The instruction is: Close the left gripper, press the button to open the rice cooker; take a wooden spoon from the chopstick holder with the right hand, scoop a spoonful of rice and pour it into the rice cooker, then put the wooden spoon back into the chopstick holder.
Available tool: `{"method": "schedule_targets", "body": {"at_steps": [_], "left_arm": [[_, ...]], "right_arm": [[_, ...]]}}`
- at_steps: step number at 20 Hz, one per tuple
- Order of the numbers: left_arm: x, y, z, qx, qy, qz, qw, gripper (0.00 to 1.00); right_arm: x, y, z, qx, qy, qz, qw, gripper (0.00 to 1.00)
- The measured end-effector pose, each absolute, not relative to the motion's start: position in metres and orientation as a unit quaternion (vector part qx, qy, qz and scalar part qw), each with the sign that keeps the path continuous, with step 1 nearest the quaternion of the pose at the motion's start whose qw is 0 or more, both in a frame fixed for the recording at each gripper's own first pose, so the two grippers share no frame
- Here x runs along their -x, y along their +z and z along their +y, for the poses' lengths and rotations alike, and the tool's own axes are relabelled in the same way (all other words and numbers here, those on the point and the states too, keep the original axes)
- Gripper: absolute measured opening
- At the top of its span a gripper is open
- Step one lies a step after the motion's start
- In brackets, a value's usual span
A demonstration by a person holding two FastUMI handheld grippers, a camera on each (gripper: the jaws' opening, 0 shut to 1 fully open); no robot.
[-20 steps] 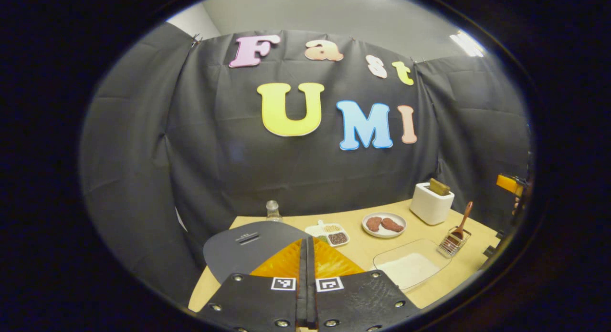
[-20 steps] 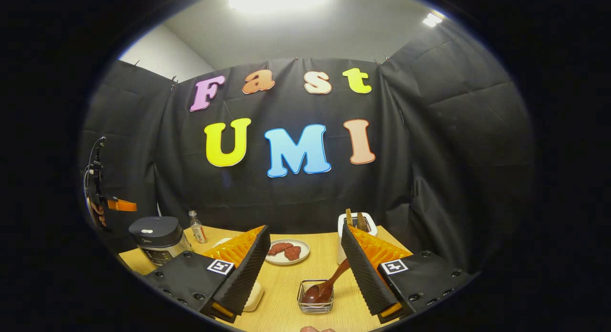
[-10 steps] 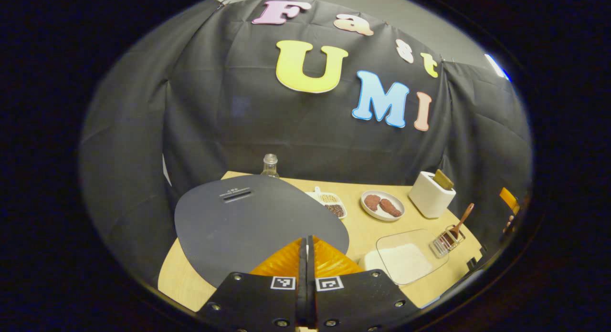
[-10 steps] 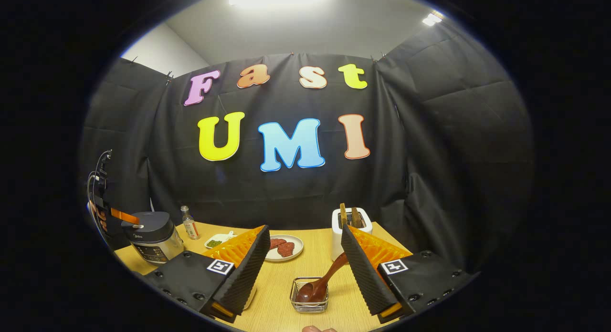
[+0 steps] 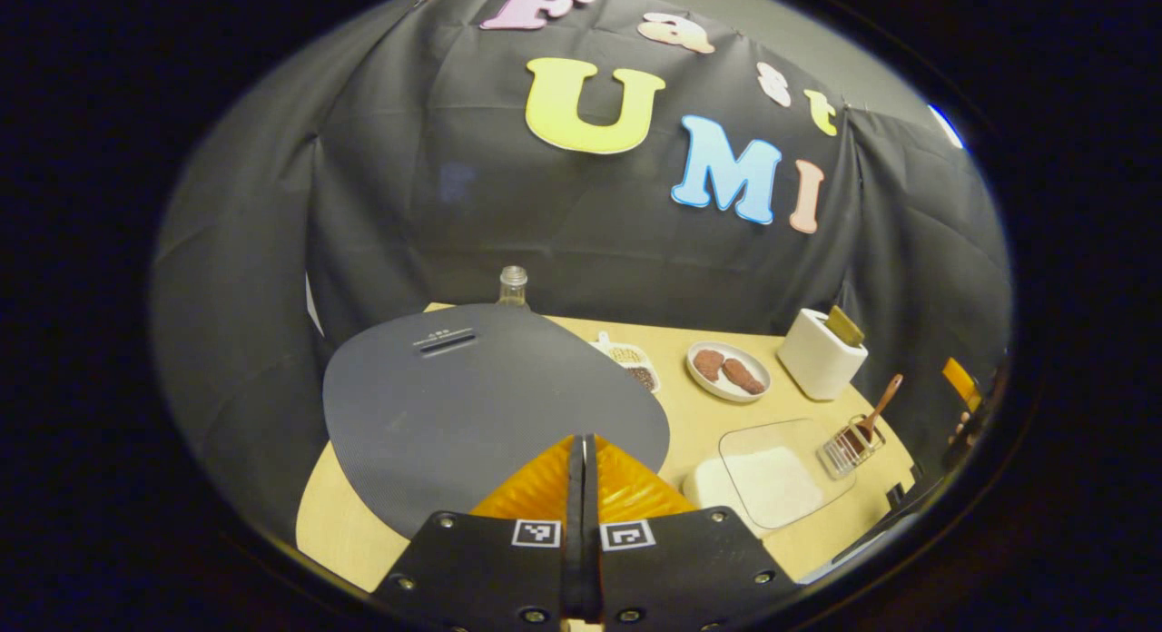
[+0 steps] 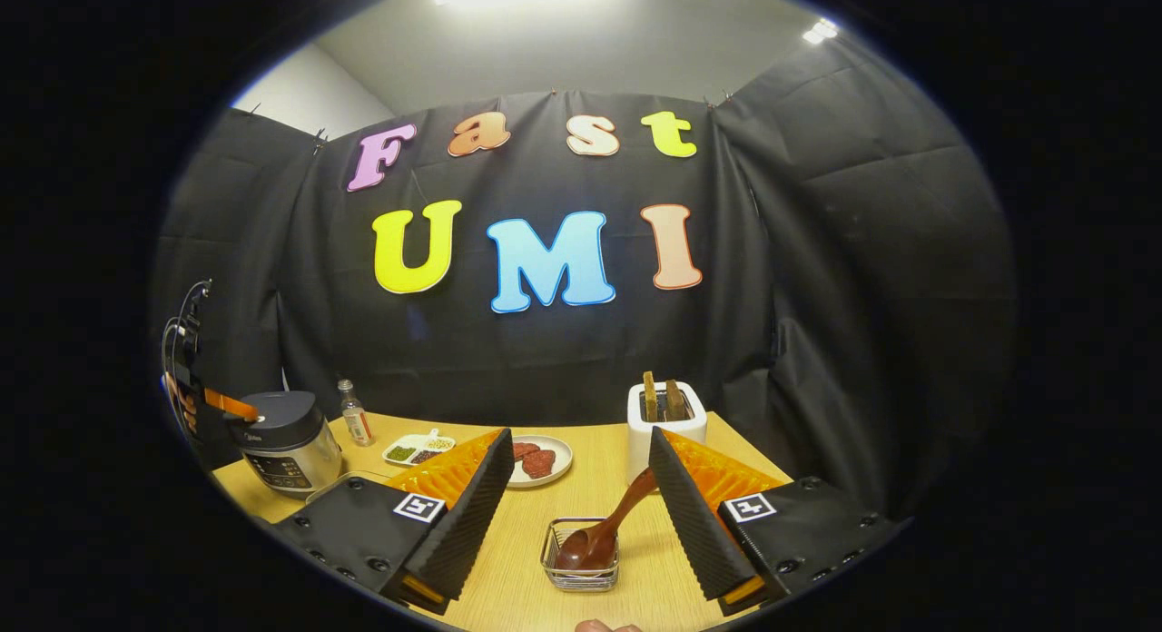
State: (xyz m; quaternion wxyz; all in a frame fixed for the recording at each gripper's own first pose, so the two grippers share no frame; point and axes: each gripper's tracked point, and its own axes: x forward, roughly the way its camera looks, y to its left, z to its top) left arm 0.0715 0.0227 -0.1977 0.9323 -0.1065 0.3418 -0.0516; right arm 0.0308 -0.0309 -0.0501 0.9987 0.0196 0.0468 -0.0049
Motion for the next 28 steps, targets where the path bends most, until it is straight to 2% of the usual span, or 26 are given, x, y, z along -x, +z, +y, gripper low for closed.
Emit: {"method": "schedule_targets", "body": {"at_steps": [2, 5, 6, 7, 9, 14, 17, 18, 19, 24, 25, 26, 27, 28], "left_arm": [[-0.073, -0.198, 0.022, 0.094, -0.043, 0.347, 0.932, 0.02], [-0.072, -0.200, 0.021, 0.090, -0.039, 0.359, 0.928, 0.02], [-0.072, -0.198, 0.020, 0.088, -0.039, 0.351, 0.931, 0.02], [-0.072, -0.196, 0.020, 0.076, -0.040, 0.344, 0.935, 0.02], [-0.077, -0.179, 0.023, 0.056, -0.026, 0.297, 0.953, 0.02], [-0.069, -0.048, 0.057, 0.015, 0.038, 0.100, 0.994, 0.01], [-0.040, -0.009, 0.037, 0.007, 0.022, 0.054, 0.998, 0.01], [-0.030, -0.001, 0.031, 0.015, 0.018, 0.039, 0.999, 0.00], [-0.019, 0.008, 0.028, 0.020, 0.016, 0.027, 0.999, 0.01], [0.032, 0.025, 0.028, 0.027, 0.009, -0.014, 0.999, 0.01], [0.040, 0.024, 0.031, 0.030, 0.012, -0.020, 0.999, 0.02], [0.046, 0.024, 0.035, 0.030, 0.015, -0.027, 0.999, 0.23], [0.051, 0.022, 0.040, 0.030, 0.020, -0.029, 0.999, 0.37], [0.055, 0.016, 0.046, 0.031, 0.026, -0.026, 0.999, 0.51]], "right_arm": [[-0.032, -0.056, -0.031, -0.026, -0.007, 0.050, 0.998, 0.96], [-0.031, -0.067, -0.031, -0.029, -0.007, 0.057, 0.998, 0.93], [-0.030, -0.070, -0.032, -0.028, -0.008, 0.059, 0.998, 0.96], [-0.030, -0.073, -0.034, -0.029, -0.010, 0.063, 0.998, 0.93], [-0.030, -0.078, -0.036, -0.031, -0.011, 0.074, 0.997, 0.96], [-0.027, -0.069, -0.049, -0.014, -0.031, 0.069, 0.997, 0.96], [-0.026, -0.064, -0.046, -0.029, -0.029, 0.068, 0.997, 0.96], [-0.027, -0.065, -0.046, -0.029, -0.032, 0.069, 0.997, 0.93], [-0.027, -0.066, -0.047, -0.028, -0.035, 0.070, 0.997, 0.96], [-0.030, -0.077, -0.048, -0.022, -0.049, 0.084, 0.995, 0.96], [-0.033, -0.081, -0.049, -0.021, -0.052, 0.090, 0.994, 0.93], [-0.036, -0.086, -0.049, -0.021, -0.054, 0.096, 0.994, 0.96], [-0.039, -0.093, -0.049, -0.021, -0.055, 0.103, 0.993, 0.93], [-0.042, -0.099, -0.050, -0.022, -0.059, 0.111, 0.992, 0.96]]}}
